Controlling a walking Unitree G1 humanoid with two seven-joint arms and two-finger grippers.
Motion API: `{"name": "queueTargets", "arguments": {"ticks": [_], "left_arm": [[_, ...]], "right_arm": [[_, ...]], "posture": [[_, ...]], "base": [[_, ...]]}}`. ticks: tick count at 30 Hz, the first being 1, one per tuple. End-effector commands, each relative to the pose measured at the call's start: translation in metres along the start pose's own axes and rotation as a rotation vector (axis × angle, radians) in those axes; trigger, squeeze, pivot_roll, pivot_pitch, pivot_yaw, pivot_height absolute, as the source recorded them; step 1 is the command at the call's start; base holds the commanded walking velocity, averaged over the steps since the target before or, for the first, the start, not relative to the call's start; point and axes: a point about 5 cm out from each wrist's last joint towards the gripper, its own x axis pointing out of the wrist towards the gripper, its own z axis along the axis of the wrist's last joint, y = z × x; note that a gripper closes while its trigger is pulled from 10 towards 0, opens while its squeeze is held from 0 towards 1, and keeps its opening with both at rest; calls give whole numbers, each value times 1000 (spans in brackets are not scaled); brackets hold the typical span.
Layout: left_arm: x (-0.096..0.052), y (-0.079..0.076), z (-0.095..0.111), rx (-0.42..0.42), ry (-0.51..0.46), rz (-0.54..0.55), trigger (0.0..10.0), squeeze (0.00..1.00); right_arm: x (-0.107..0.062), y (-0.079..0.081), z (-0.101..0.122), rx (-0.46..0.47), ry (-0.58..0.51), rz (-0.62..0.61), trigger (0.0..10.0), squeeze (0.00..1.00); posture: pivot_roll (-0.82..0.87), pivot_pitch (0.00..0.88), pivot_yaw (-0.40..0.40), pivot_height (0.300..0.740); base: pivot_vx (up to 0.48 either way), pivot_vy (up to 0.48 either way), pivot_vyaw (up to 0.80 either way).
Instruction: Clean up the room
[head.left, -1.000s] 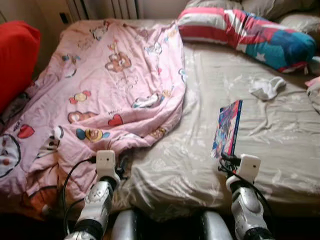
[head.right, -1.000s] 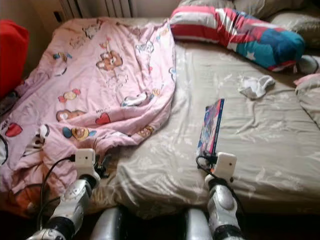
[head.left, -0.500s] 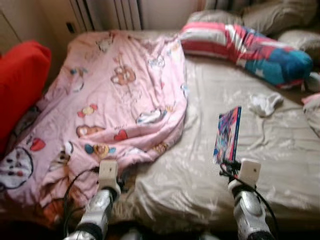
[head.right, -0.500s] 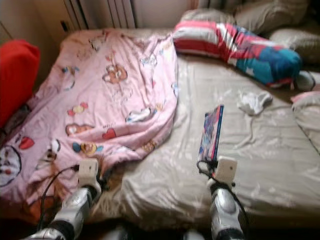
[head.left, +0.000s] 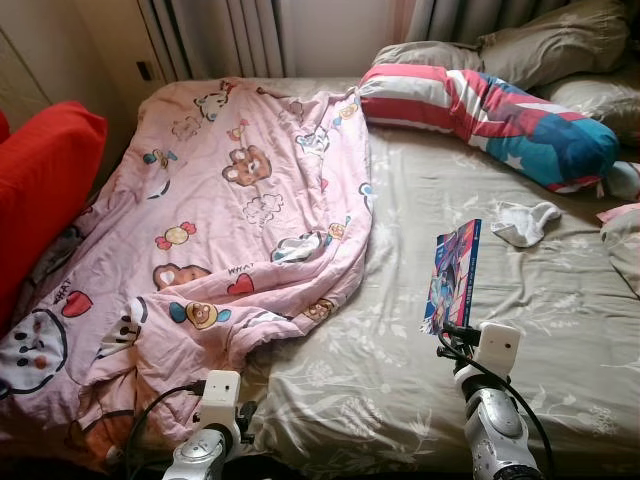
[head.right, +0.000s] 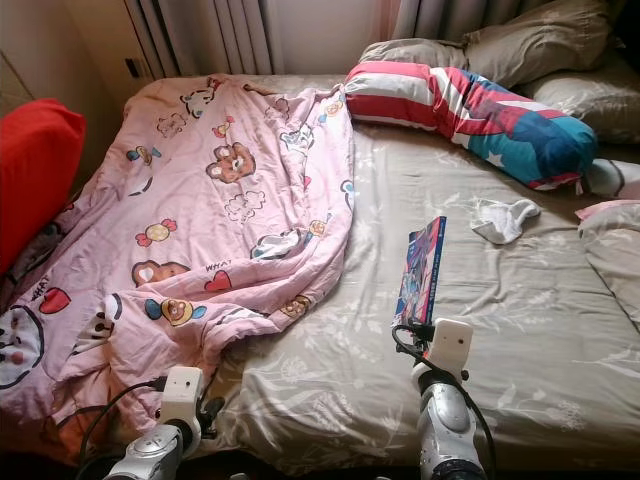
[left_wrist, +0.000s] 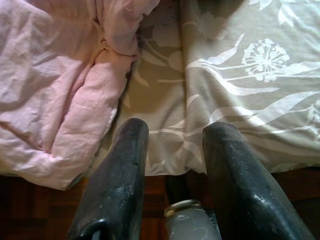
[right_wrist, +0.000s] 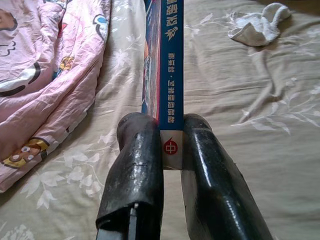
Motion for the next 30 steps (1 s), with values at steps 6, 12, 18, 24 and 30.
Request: {"name": "queueTargets", "arguments": {"ticks": [6,12,18,24,30], "left_arm": [[-3,6,-7,36,17,26,10000,0],[-6,20,-13,11,25,84,10000,0],[-11,32,-19,-31,31,141,10000,0],[-11,34,-18,-36,27,149,10000,0],[-9,34,-13,-38,11,149,10000,0]], "right_arm": [[1,-3,2,4,-6,-20,10000,0],[1,-1,1,22,-10,-21,10000,0],[1,3,0,27,-1,-10,10000,0],[2,5,0,27,3,-6,10000,0],[1,6,0,30,3,-7,10000,0]], "posture": [[-65,76,23,740],[-69,67,28,740],[-67,58,29,740],[-69,54,35,740],[-69,67,36,740]], "base": [[0,-240,-533],[0,-480,0],[0,-480,0],[0,-480,0],[0,-480,0]]}}
